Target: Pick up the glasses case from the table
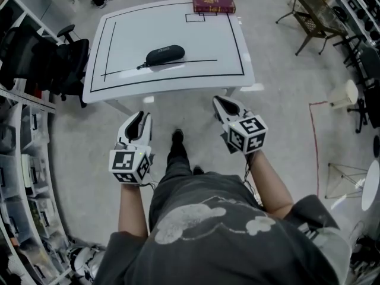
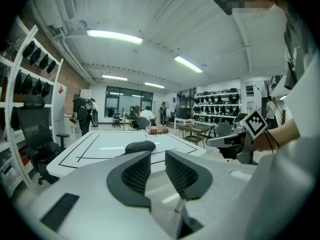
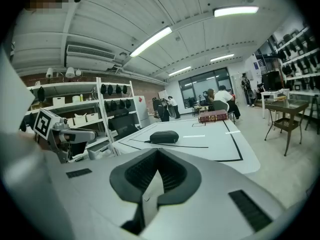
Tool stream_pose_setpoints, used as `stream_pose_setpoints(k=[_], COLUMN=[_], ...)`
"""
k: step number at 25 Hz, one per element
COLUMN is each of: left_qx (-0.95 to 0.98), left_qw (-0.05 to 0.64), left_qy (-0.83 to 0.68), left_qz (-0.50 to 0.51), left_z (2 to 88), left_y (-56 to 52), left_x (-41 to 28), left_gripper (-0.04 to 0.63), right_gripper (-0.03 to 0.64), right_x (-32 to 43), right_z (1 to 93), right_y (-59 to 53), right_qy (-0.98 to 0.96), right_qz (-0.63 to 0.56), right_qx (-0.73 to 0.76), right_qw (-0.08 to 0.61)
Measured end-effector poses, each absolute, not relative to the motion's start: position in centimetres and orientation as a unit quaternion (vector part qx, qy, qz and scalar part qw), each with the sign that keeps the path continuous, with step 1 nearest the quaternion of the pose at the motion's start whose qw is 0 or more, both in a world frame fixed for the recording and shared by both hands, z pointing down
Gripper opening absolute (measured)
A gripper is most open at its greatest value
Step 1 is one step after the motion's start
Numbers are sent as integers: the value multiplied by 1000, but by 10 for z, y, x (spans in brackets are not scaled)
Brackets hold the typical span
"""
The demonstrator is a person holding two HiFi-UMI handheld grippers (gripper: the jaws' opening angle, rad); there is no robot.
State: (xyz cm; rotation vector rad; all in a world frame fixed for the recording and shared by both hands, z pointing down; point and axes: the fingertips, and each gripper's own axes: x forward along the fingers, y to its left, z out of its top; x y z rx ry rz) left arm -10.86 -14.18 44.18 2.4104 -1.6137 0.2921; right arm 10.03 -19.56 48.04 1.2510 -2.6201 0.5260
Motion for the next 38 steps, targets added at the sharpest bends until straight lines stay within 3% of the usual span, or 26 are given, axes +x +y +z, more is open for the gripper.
stream_pose_setpoints(k=[6,12,22,38], left_qx=[839,859,879,886], left_qw=[120,122,100,77], left_qy=[-519,-475,-384,-217], left_qz=[111,150,266,403], left_z=[451,461,498,565], left_y=[-198,-256,-336,-416], left_x=[-110,-110,-110,-91], left_gripper=[227,338,383,388], right_gripper=[0,0,0,0], right_x=[100,88,82,63], right_z=[479,476,476,495], right_y=[-246,-291,-360,-444], right_qy=[-873,-865,-844,-820], right_qz=[177,181,185,203], right_qx=[444,459,491,518], right_qw=[93,96,109,136])
